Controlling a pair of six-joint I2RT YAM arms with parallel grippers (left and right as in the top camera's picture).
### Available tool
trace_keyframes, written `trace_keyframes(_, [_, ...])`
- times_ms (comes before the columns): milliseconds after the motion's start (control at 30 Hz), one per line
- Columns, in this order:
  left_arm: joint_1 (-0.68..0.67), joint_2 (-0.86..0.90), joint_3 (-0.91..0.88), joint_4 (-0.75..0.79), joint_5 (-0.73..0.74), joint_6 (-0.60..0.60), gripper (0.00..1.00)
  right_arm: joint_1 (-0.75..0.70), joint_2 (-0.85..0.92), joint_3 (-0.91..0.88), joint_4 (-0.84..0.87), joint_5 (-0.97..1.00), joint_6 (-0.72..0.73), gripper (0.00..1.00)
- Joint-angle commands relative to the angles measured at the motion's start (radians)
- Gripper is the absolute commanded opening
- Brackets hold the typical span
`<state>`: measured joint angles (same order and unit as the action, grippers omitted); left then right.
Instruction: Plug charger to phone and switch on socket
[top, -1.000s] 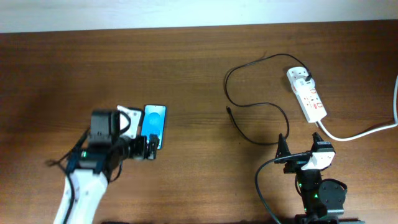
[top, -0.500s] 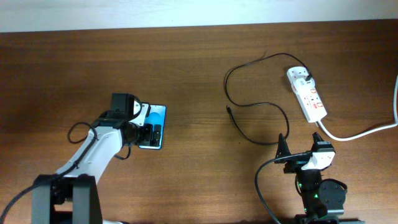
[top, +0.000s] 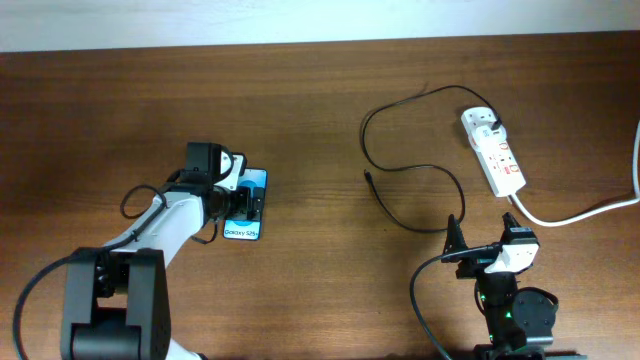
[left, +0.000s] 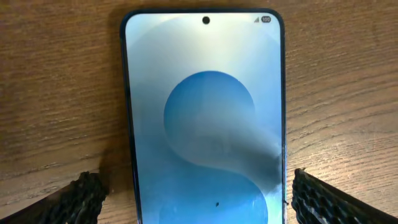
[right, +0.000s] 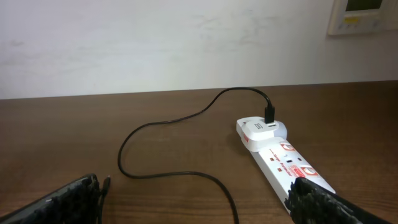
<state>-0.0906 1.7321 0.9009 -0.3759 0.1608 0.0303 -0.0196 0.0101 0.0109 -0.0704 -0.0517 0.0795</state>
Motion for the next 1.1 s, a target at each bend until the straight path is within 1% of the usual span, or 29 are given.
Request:
trace_keyframes(0, [-0.040,0.038,-0.016,-0.007,0.031,0.032,0.99,-0.006,-0.007,-0.005,-0.005,0.004,0.006,0.98])
trace_keyframes(67, [-0.127,0.047,-0.016,-0.026,-0.131,0.015,0.99,-0.006,-0.007,-0.005,-0.005,0.004,0.006,0.99])
trace_keyframes(100, [-0.143,0.065,-0.016,-0.029,-0.181,-0.019,0.99,-0.006,-0.007,-0.005,-0.005,0.004,0.006,0.98])
trace_keyframes(200, [-0.142,0.106,-0.016,-0.044,-0.176,-0.045,0.99,-0.007,-0.007,-0.005,-0.005,0.004,0.006,0.98])
trace_keyframes(300, [-0.142,0.106,-0.016,-0.122,-0.171,-0.175,0.99,-0.007,-0.007,-0.005,-0.005,0.004,0.006,0.98])
trace_keyframes(367, [-0.143,0.106,-0.016,-0.109,-0.095,-0.175,0.99,-0.006,-0.007,-0.005,-0.005,0.004,0.006,0.98])
trace_keyframes(433, [-0.142,0.106,-0.016,-0.108,-0.075,-0.172,0.98,-0.006,-0.007,-0.005,-0.005,0.004,0.006,0.98])
trace_keyframes(500, [-0.142,0.106,-0.016,-0.108,-0.075,-0.172,0.67,-0.007,-0.007,-0.005,-0.005,0.004,0.006,0.98])
trace_keyframes(533, [-0.142,0.106,-0.016,-0.111,-0.075,-0.172,0.63,-0.006,-0.007,-0.005,-0.005,0.004,0.006,0.98])
trace_keyframes(567, [-0.142,0.106,-0.016,-0.116,-0.075,-0.172,0.61,-0.006,-0.007,-0.005,-0.005,0.004,0.006,0.98])
trace_keyframes(633, [-0.142,0.106,-0.016,-0.115,-0.075,-0.172,0.59,-0.007,-0.007,-0.005,-0.005,0.004,0.006,0.98])
trace_keyframes(700, [-0.142,0.106,-0.011,-0.116,-0.075,-0.172,0.48,-0.007,-0.007,-0.005,-0.005,0.004,0.006,0.98])
trace_keyframes(733, [-0.142,0.106,0.004,-0.125,-0.075,-0.172,0.46,-0.007,-0.007,-0.005,-0.005,0.004,0.006,0.98])
trace_keyframes(867, [-0.143,0.079,0.149,-0.282,-0.071,-0.173,0.34,-0.007,-0.007,-0.005,-0.005,0.004,0.006,0.98])
trace_keyframes(933, [-0.142,0.047,0.230,-0.368,-0.070,-0.177,0.34,-0.006,-0.007,-0.005,-0.005,0.004,0.006,0.98])
trace_keyframes(1067, [-0.142,-0.025,0.273,-0.432,-0.019,-0.203,0.32,-0.007,-0.007,-0.005,-0.005,0.004,0.006,0.98])
